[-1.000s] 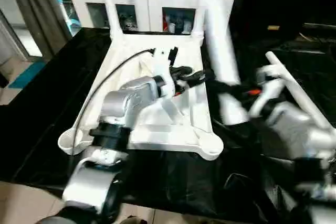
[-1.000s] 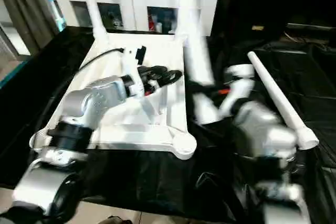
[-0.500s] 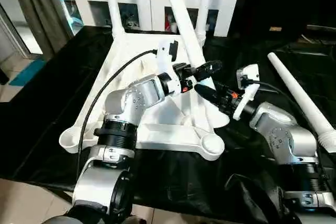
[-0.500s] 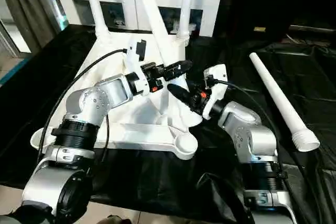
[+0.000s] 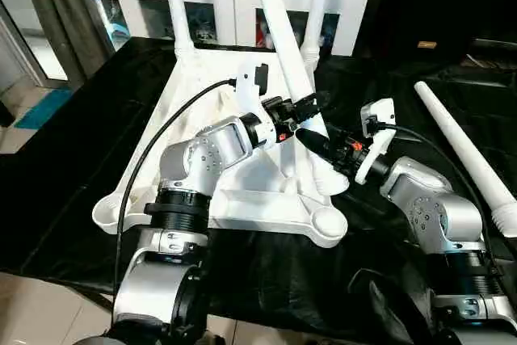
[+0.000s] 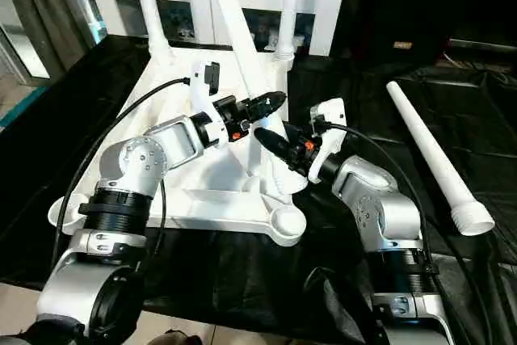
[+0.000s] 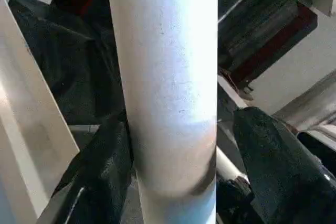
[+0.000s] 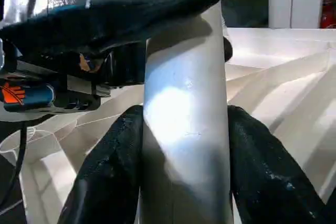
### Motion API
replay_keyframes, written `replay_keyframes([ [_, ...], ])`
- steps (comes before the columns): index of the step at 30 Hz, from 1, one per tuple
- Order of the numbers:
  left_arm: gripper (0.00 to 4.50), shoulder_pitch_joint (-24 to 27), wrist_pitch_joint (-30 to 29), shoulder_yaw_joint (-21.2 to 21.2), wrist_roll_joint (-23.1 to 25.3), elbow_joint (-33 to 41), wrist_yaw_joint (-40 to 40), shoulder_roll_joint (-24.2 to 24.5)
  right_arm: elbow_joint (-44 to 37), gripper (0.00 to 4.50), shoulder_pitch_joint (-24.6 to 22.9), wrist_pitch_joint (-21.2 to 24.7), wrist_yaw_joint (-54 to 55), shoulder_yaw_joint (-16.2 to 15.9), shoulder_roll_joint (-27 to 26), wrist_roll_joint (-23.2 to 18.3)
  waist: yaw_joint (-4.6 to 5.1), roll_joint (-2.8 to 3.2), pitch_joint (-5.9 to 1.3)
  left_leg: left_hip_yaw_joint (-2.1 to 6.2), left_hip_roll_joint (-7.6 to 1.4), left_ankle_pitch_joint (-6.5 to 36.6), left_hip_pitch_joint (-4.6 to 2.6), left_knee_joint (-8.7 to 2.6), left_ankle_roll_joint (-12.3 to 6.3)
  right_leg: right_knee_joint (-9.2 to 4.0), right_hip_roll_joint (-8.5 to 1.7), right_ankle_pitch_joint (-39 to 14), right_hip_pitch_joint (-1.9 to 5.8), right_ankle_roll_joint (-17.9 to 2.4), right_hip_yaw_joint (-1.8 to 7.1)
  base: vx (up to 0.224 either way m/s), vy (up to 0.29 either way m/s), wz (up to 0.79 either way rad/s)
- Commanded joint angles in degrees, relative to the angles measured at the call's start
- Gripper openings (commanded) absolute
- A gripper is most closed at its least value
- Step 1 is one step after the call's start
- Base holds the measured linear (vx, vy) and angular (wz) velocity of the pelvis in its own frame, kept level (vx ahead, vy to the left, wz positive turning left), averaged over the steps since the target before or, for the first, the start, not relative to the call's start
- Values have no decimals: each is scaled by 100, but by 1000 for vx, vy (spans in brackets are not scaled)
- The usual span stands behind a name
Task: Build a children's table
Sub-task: Pick table leg
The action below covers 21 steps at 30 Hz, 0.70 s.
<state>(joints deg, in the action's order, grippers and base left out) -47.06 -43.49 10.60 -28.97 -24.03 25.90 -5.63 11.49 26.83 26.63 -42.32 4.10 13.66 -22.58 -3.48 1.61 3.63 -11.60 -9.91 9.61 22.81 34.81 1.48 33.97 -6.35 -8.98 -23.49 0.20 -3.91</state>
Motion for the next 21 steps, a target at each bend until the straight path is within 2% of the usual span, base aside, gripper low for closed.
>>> replay_keyframes([
  [1,284,-98,37,3,-103,-9,-21,-76,-98,184,70,-25,32,-58,-20,49,-13,-123,-465,137,-256,1096,-123,-404,-442,-406,-217,-1451,292,-1205,176,0,0,0],
  [4,259,-78,21,-10,-117,9,-47,-76,-104,184,66,-24,47,-74,-12,40,-7,-119,-465,141,-260,1088,-123,-408,-440,-403,-213,-1431,290,-1202,174,0,0,0],
  [5,249,-40,17,-23,-122,35,-57,-85,-96,184,68,-31,48,-91,-9,42,-10,-144,-465,141,-262,1076,-121,-406,-450,-397,-219,-1427,293,-1208,175,0,0,0],
  [6,246,-26,15,-30,-120,50,-60,-89,-91,184,72,-35,48,-100,-7,41,-13,-135,-465,140,-263,1068,-123,-405,-453,-397,-217,-1421,289,-1210,176,0,0,0],
  [7,246,-9,8,-48,-116,72,-45,-88,-85,184,76,-38,46,-107,-7,38,-10,-154,-463,138,-264,1072,-122,-406,-461,-398,-215,-1425,288,-1207,176,0,0,0],
  [10,207,38,17,-101,-88,139,3,-76,-62,184,96,-50,33,-129,-15,32,-17,-148,-457,140,-267,1072,-124,-410,-460,-402,-220,-1469,284,-1201,176,0,0,0],
  [16,192,96,176,-196,-33,271,117,-56,-52,184,110,-107,1,-161,-45,31,-19,-155,-468,134,-260,977,-107,-396,-496,-387,-221,-1358,290,-1212,181,0,0,0],
  [17,192,101,182,-197,-37,278,110,-59,-53,184,108,-145,16,-173,-44,57,-23,-138,-469,137,-263,966,-110,-396,-495,-383,-224,-1336,290,-1219,182,0,0,0],
  [18,191,101,236,-211,-2,278,84,-62,-57,184,105,-26,-44,-140,-56,-57,-16,-140,-473,136,-264,930,-109,-394,-515,-376,-217,-1260,290,-1235,181,0,0,0],
  [19,191,96,289,-226,37,271,56,-64,-74,240,99,54,-84,-111,-63,-140,-18,-140,-470,136,-266,938,-110,-395,-520,-377,-218,-1251,288,-1243,181,0,0,0],
  [21,191,68,421,-279,153,265,-19,-59,-150,254,92,82,-27,-92,-70,-160,-17,-146,-469,134,-263,950,-110,-394,-532,-380,-215,-1261,291,-1246,180,0,0,0],
])
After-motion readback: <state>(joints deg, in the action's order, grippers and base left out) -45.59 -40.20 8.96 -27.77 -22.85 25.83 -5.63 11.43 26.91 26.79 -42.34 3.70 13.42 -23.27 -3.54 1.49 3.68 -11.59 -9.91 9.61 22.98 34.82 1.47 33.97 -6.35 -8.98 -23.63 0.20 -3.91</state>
